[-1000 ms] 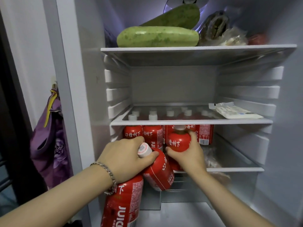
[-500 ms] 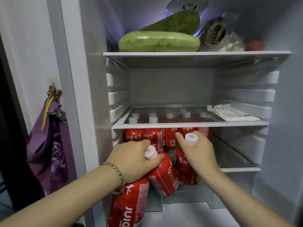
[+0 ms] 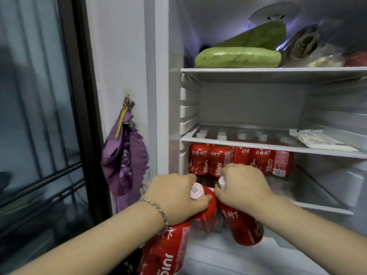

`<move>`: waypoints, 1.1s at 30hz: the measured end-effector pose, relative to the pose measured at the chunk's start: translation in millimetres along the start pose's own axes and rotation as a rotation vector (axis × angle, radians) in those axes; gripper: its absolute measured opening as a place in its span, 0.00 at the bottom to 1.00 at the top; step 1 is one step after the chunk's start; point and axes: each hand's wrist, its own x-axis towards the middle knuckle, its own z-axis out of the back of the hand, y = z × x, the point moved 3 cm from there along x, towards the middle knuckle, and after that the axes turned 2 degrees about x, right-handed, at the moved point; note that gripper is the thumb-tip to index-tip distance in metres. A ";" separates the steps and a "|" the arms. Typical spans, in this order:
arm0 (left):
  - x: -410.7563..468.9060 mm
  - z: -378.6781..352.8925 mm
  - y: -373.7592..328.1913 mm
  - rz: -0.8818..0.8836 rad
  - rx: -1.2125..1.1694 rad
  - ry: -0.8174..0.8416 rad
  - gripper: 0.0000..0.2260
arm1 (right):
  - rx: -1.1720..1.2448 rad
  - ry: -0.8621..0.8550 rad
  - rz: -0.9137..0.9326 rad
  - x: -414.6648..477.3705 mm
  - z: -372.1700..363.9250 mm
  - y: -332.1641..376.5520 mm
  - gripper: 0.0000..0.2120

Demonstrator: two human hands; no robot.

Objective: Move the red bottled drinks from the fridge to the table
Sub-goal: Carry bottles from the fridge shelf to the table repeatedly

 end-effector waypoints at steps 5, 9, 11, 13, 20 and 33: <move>-99.9 2.0 14.0 0.259 0.090 0.130 0.18 | 0.125 0.159 0.299 -33.3 -19.0 71.8 0.12; -182.8 18.1 26.0 0.454 0.219 0.239 0.18 | 0.271 0.212 0.530 -69.5 -25.0 143.9 0.12; -226.2 31.9 30.3 0.542 0.293 0.284 0.18 | 0.299 0.230 0.666 -94.2 -26.2 182.5 0.14; -273.4 48.1 33.7 0.644 0.341 0.303 0.18 | 0.320 0.259 0.786 -124.3 -25.7 221.3 0.14; -477.6 131.7 -5.3 1.096 0.460 0.344 0.17 | 0.388 0.261 1.241 -275.5 24.7 362.8 0.16; -889.3 326.2 -287.2 1.863 0.737 0.329 0.17 | 0.594 0.244 1.989 -744.3 244.9 524.0 0.18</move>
